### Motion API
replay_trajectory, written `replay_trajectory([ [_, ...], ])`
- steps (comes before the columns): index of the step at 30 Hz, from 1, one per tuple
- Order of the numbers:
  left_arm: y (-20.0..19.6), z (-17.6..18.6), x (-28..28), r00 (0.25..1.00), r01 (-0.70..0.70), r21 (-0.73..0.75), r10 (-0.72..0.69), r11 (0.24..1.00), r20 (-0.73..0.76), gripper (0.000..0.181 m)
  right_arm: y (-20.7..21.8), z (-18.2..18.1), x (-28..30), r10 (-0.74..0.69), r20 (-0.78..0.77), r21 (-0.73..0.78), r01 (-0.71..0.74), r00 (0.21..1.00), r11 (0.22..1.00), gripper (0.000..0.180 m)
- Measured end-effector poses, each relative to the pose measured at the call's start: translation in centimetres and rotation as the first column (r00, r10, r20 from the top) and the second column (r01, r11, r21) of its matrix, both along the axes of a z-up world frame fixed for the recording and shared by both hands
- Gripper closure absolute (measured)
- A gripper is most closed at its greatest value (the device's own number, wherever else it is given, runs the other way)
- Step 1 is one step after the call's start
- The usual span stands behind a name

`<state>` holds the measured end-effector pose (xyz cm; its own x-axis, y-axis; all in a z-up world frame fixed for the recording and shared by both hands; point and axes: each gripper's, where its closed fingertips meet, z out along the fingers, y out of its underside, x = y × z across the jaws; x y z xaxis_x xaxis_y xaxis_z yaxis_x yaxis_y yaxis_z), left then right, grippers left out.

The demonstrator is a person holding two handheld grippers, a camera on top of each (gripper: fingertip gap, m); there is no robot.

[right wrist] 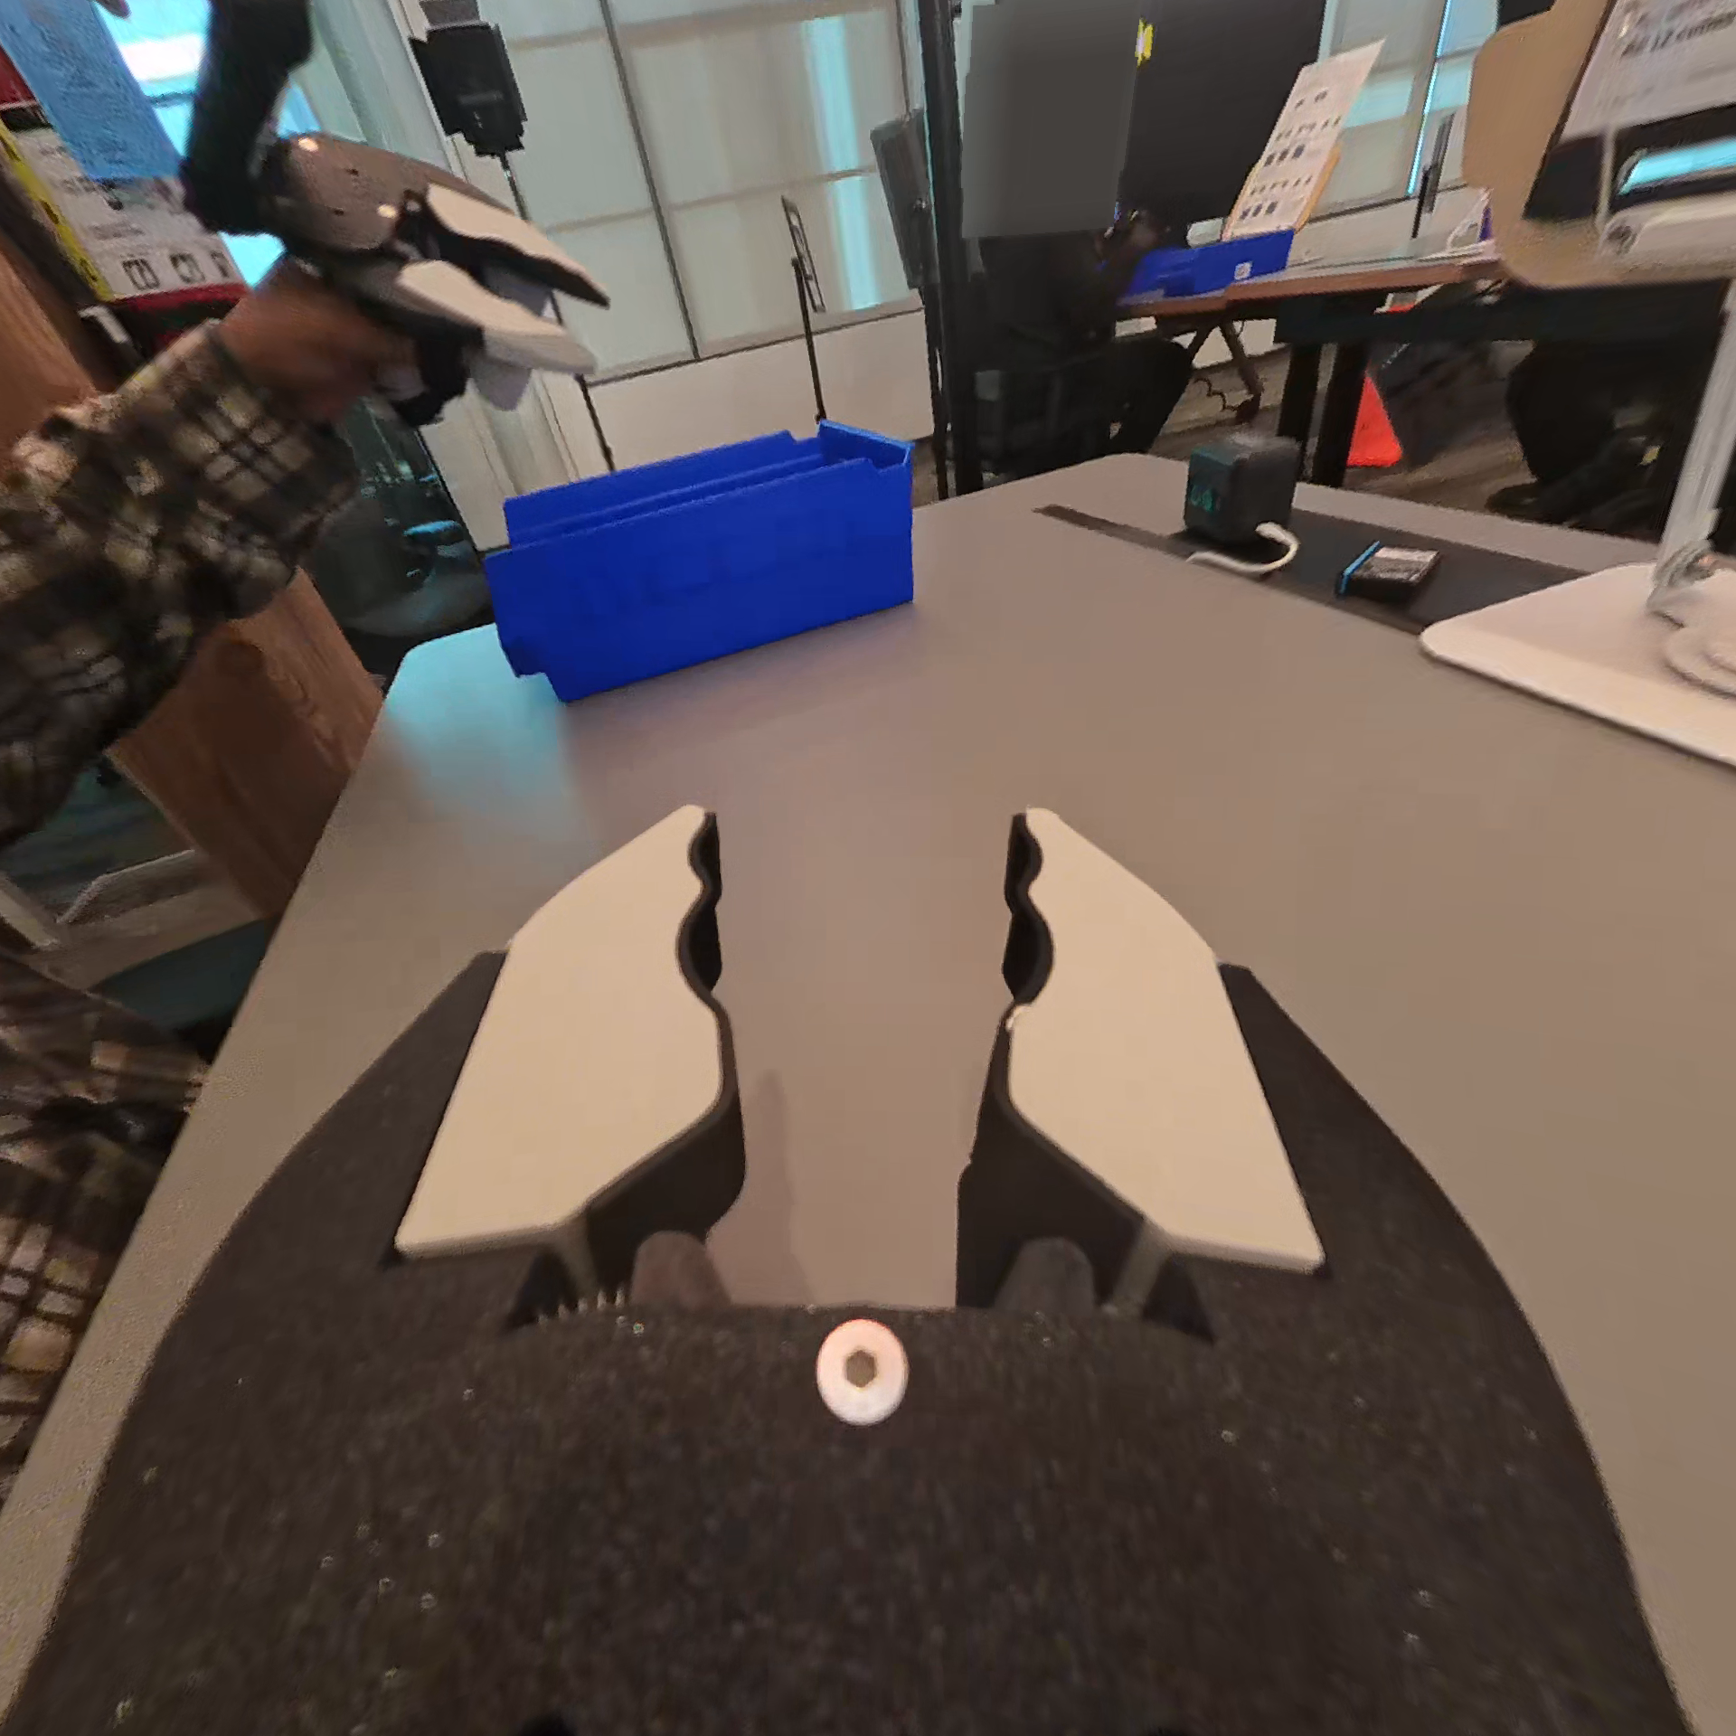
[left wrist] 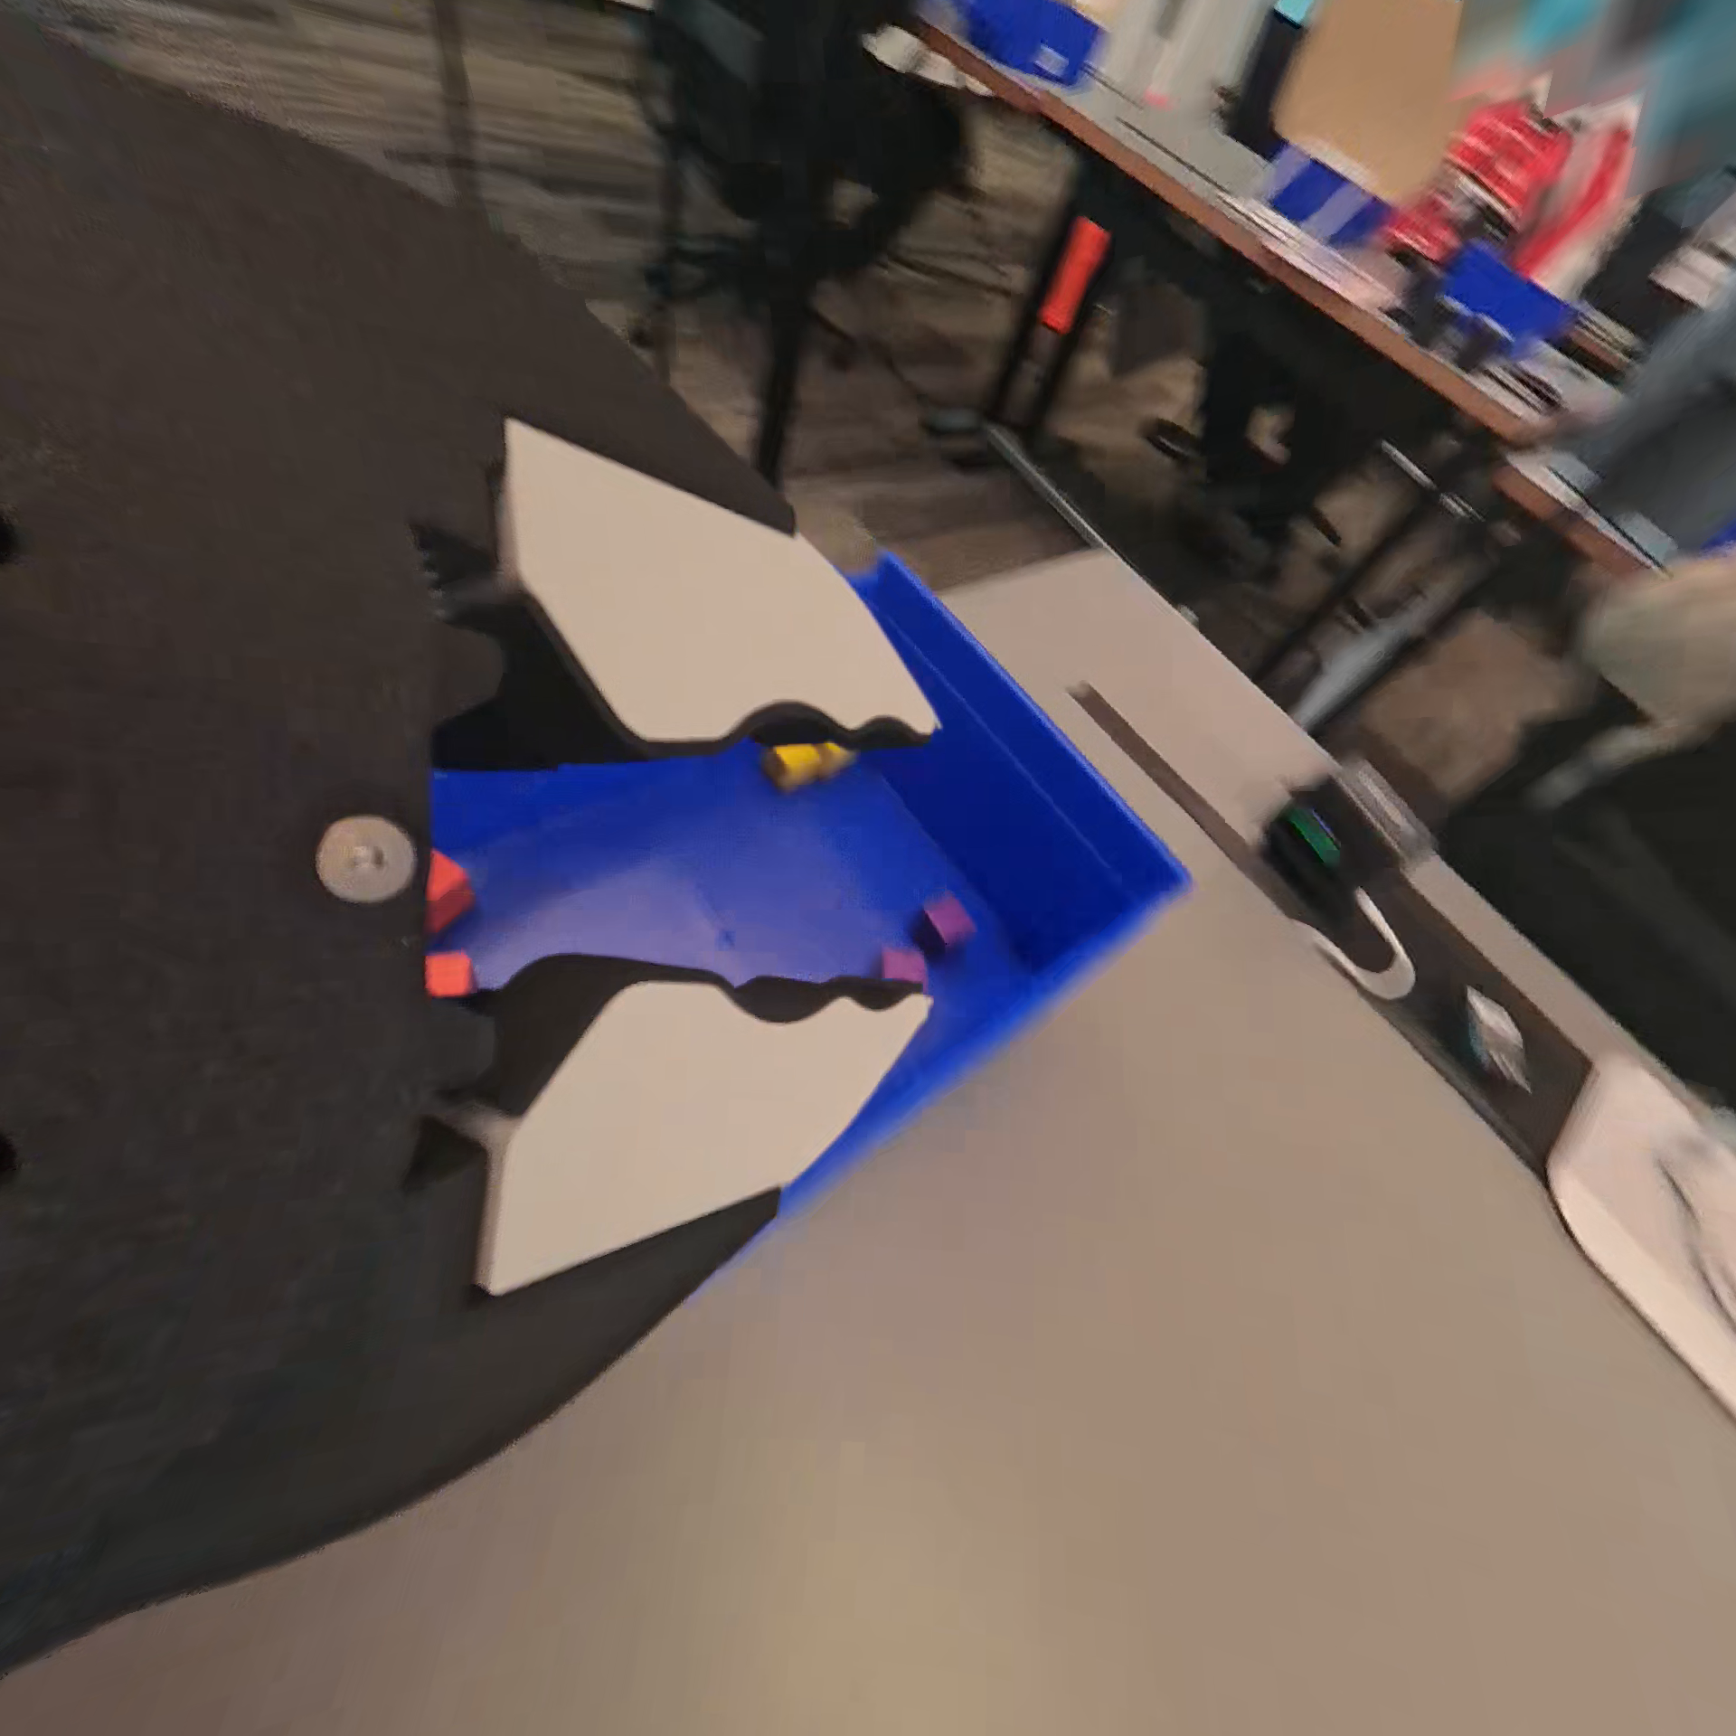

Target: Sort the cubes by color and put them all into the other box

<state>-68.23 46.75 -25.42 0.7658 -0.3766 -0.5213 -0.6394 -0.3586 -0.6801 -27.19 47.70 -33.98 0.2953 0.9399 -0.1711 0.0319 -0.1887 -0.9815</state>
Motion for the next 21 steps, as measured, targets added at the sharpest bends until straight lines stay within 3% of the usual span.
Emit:
replay_trajectory([
  [4,3.3,-2.6,-7.6,0.953,-0.303,0.01,0.303,0.953,-0.005,0.136,-0.2,-1.2,-0.3,0.009,0.027,-0.019,-0.008,1.0,1.0,0.122],
  [7,5.8,-5.4,-9.8,0.924,-0.382,-0.007,0.382,0.924,-0.006,0.136,-0.4,-1.5,-0.3,0.015,0.029,-0.02,-0.014,0.999,1.0,0.123],
  [10,8.2,-7.5,-10.0,0.951,-0.29,-0.058,0.281,0.955,-0.133,0.136,-0.6,-1.3,-0.3,0.029,0.018,-0.014,-0.029,0.999,0.999,0.123],
  [13,9.4,-9.6,-10.1,0.94,-0.103,-0.219,0.023,0.97,-0.341,0.133,-0.8,-1.3,-0.2,0.05,0.012,-0.01,-0.05,0.999,0.999,0.123],
  [16,9.1,-11.3,-11.2,0.871,-0.016,-0.43,-0.199,0.903,-0.45,0.133,-1.1,-1.3,-0.4,0.075,0.014,-0.011,-0.074,0.997,0.997,0.122],
  [21,10.3,-11.5,-12.9,0.8,-0.006,-0.585,-0.347,0.811,-0.49,0.135,-1.4,-1.4,-0.5,0.112,0.017,-0.016,-0.112,0.994,0.994,0.121],
])
